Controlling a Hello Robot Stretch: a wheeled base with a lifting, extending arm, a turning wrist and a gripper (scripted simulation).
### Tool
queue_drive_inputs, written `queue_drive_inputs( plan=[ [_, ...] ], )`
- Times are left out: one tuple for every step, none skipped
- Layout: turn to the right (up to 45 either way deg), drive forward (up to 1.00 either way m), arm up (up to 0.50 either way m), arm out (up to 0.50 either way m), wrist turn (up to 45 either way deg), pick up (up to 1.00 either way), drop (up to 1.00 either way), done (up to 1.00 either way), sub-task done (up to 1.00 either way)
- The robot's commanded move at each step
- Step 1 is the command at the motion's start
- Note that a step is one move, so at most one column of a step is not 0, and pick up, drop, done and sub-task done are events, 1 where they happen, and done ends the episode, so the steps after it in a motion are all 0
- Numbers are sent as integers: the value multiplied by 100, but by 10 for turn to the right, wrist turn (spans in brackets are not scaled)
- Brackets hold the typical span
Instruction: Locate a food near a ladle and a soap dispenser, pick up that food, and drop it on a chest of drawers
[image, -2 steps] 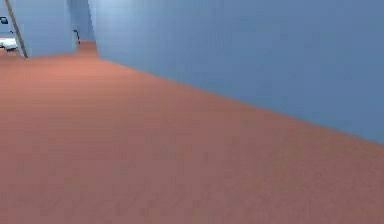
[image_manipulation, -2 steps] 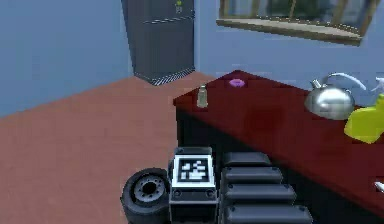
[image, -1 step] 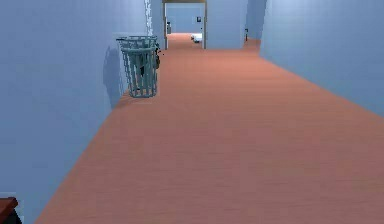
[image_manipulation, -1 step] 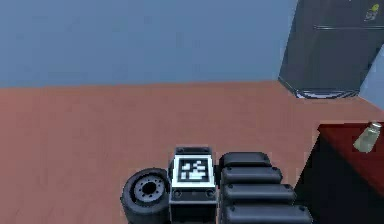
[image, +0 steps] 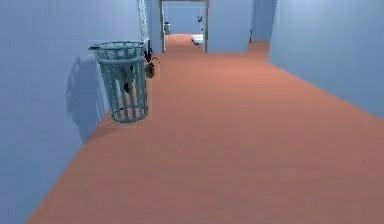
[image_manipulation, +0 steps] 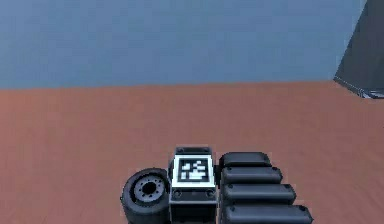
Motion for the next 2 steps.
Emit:
queue_drive_inputs(
  plan=[
    [0, 100, 0, 0, 0, 0, 0, 0, 0],
    [0, 100, 0, 0, 0, 0, 0, 0, 0]
  ],
)
